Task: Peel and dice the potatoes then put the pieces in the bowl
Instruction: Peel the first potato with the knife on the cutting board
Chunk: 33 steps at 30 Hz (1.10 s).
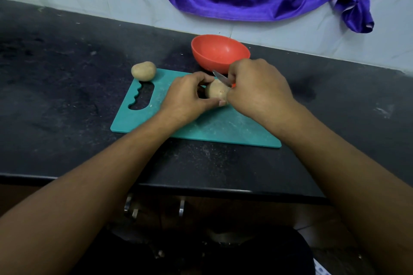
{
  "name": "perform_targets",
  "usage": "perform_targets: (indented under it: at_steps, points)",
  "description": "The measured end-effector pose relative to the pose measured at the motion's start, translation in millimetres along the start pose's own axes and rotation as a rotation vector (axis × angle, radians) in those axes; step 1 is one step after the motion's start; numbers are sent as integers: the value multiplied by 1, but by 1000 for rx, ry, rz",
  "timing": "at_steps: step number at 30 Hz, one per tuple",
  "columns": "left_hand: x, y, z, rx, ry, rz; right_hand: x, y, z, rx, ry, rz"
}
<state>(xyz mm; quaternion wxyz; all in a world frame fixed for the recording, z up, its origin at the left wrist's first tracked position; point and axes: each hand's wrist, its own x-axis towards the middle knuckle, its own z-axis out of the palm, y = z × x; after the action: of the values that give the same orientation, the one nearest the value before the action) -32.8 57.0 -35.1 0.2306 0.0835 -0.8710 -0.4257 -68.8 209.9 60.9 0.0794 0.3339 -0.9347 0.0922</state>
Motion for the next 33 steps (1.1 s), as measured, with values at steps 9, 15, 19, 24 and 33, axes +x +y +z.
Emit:
perform_targets:
  at_steps: [9,15,19,24,33]
  points:
    - [0,-1,1,43,10,13,7,-11,5,-63,9,-30]
    - [0,-5,4,29,27,36,-4,-3,6,-96,17,-22]
    - [-1,-2,2,63,28,39,6,-14,9,-50,0,-3]
    - [-3,-1,2,19,11,20,-8,-7,19,-95,53,-18]
    - [-6,-1,3,40,13,35,-14,-6,17,-126,32,-4]
